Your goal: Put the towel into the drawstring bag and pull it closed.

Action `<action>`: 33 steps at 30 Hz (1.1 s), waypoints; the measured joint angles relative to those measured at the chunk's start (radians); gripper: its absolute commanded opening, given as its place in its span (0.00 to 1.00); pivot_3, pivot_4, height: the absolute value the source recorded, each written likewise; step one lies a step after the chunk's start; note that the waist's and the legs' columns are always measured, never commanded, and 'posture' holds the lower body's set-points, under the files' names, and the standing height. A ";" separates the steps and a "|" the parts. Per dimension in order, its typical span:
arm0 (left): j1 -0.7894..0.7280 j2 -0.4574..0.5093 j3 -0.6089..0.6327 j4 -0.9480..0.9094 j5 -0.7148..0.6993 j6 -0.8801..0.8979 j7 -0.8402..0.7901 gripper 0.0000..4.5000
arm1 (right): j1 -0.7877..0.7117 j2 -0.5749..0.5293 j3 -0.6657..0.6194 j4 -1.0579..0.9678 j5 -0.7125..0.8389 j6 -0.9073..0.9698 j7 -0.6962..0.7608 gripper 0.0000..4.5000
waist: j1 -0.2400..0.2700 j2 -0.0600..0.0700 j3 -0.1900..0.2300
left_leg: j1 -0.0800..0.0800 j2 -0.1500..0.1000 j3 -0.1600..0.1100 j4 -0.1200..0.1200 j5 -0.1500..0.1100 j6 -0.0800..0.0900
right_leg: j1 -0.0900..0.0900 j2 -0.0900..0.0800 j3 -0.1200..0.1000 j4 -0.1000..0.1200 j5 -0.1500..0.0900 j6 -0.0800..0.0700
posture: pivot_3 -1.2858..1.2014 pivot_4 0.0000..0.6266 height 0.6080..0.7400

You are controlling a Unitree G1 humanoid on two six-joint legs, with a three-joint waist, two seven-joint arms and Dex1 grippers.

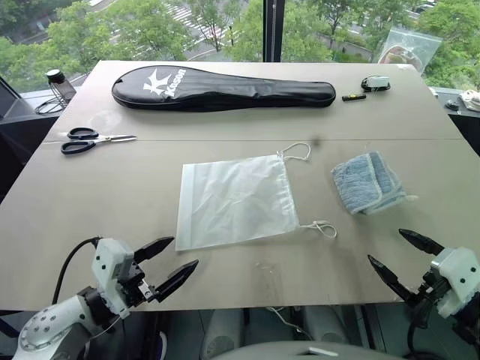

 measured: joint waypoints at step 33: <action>-1.377 -0.353 -0.598 0.303 0.251 1.172 0.583 0.99 | -0.184 -0.048 0.113 -0.105 0.016 0.074 -0.083 1.00 | 0.017 -0.001 0.000 | -0.001 -0.010 -0.004 0.004 0.001 0.001 | 0.005 0.004 -0.004 0.003 0.002 0.006 | 0.52 0.24 1.00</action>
